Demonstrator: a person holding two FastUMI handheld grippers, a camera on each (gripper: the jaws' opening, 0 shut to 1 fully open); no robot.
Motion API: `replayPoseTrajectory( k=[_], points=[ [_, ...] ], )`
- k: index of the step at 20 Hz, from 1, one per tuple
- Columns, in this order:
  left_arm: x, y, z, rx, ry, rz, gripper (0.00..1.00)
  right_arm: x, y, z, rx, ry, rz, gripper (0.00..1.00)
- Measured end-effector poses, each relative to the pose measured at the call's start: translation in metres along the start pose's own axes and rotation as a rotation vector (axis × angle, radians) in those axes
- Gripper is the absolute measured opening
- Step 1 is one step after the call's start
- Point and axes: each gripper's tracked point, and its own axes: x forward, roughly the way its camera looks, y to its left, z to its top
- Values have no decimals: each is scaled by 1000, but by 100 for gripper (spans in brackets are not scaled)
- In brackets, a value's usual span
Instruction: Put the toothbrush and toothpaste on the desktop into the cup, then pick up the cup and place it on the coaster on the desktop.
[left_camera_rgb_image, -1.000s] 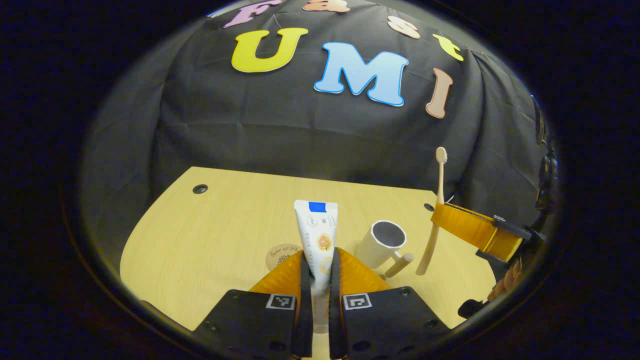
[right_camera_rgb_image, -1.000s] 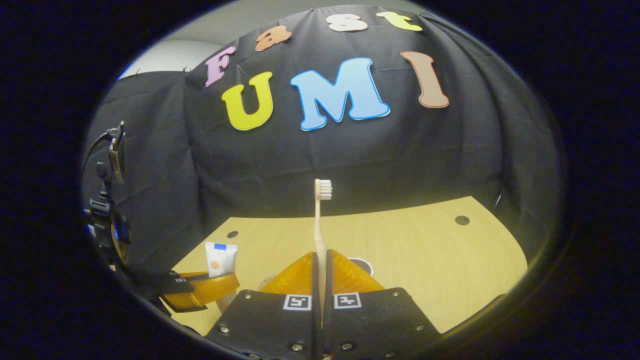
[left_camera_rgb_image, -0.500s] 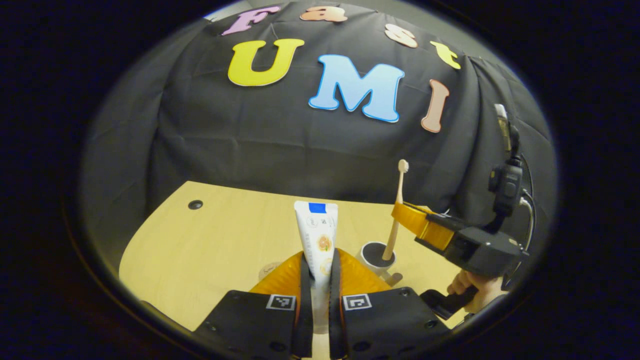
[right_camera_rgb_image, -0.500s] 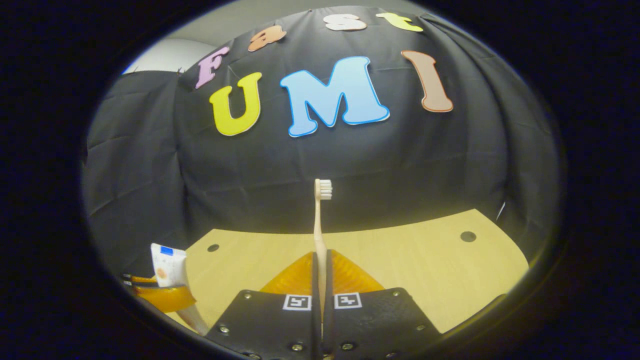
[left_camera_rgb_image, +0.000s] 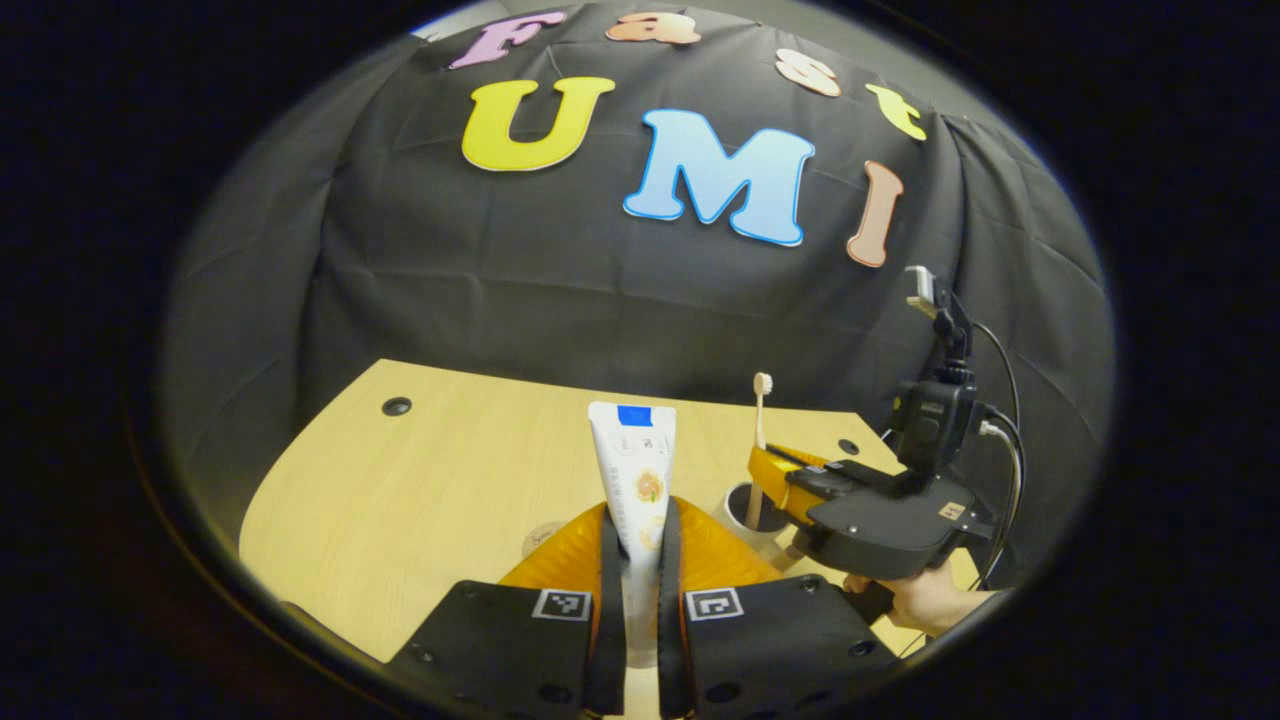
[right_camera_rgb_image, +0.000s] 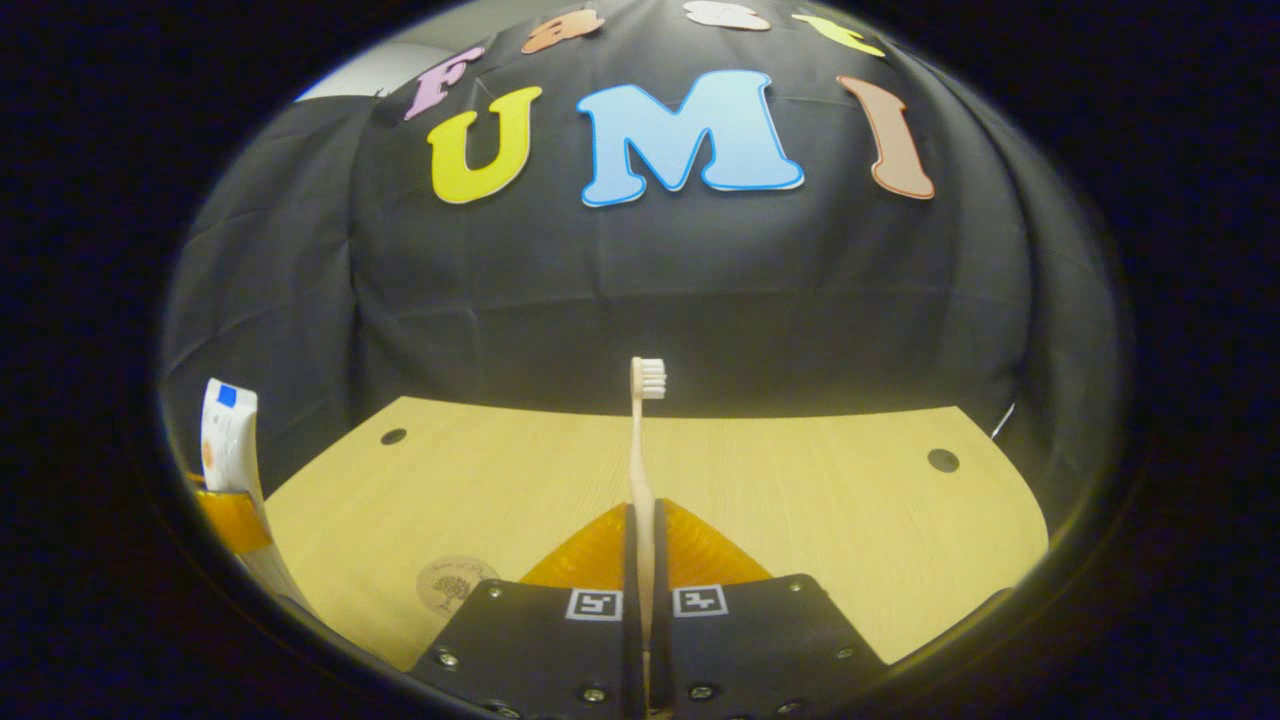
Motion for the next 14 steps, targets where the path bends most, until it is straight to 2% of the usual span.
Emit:
replayPoseTrajectory(
  k=[7, 9, 10, 11, 14],
  points=[
    [5, -3, -4, -25, 15, -7, 20, -7, 2, -11, -103, 28, -6, 6],
    [6, -4, -4, -29, 16, -10, 20, -10, 7, -12, -112, 33, 3, 14],
    [8, -5, -4, -31, 17, -12, 20, -12, 8, -14, -118, 37, 5, 27],
    [10, -5, -4, -34, 16, -13, 20, -15, 8, -15, -124, 41, 6, 31],
    [16, -10, -5, -47, 14, -31, 20, -26, 7, -14, -134, 38, 0, 33]
  ],
)
